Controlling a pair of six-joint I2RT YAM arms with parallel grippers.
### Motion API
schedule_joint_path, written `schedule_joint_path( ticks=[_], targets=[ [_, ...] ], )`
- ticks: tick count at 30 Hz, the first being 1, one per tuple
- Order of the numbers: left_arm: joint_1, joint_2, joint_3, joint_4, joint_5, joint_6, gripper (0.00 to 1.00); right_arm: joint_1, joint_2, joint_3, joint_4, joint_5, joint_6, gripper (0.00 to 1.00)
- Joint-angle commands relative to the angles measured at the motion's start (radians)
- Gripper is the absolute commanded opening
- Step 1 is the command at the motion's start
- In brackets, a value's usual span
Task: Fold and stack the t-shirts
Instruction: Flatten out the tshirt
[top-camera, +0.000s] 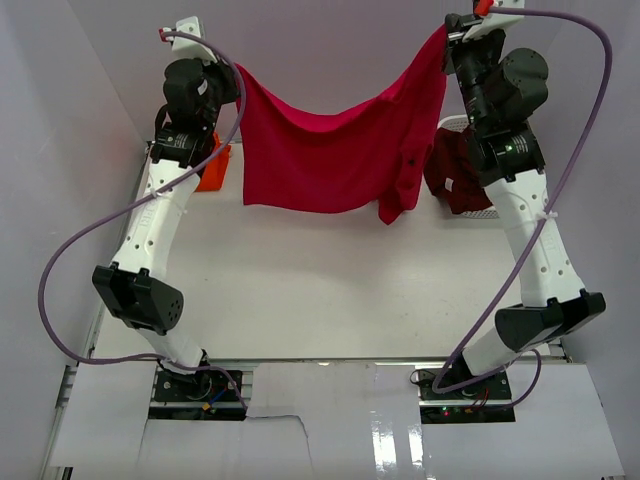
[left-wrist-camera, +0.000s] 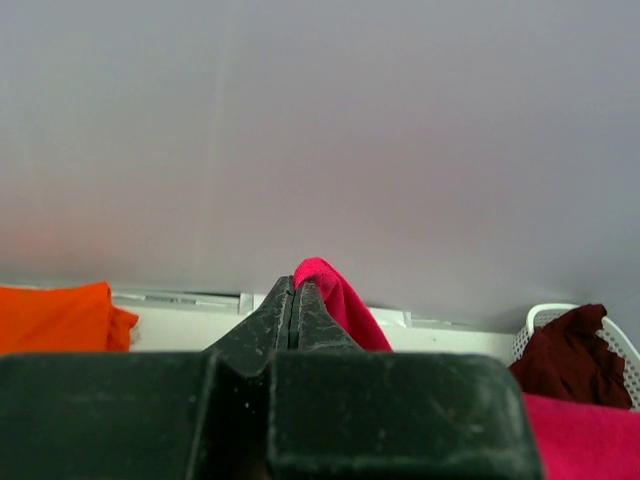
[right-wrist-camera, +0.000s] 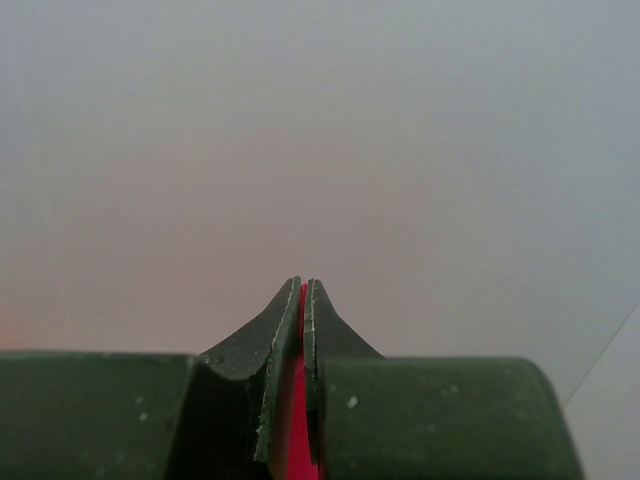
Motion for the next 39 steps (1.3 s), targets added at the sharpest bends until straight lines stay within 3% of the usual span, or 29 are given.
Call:
schedule_joint_path(
  ticks=[1,8,21,27,31,39],
  targets=[
    [-0.020,-0.143,-0.066,0.030,-0.042,0.017,0.00,0.026,-0.105,-0.036,0.090,0.016,-0.041,0.08],
    [-0.181,-0.321,-0.235,0.177,-0.226,0.166,0.00,0.097,-0.302,-0.163,0.121,0.066,-0.119,0.08],
    [-0.322,-0.702,-0.565,0.290,-0.309,0.190,0.00,0.158,-0.580,-0.234,-0.011,0.068,-0.157,0.08],
    [-0.399,-0.705,-0.533,0.292,-0.340,0.238,0.00,0.157,-0.569,-0.152,-0.088,0.049,-0.151,0.08],
    [-0.463,-0.641,-0.489,0.338,-0.400,0.369,0.00,0.157,-0.489,-0.103,-0.108,0.077,-0.173,0.08],
    [-0.466,-0.536,-0.487,0.500,-0.470,0.497,0.00,0.158,-0.360,-0.169,0.019,0.137,-0.183,0.08]
  ],
)
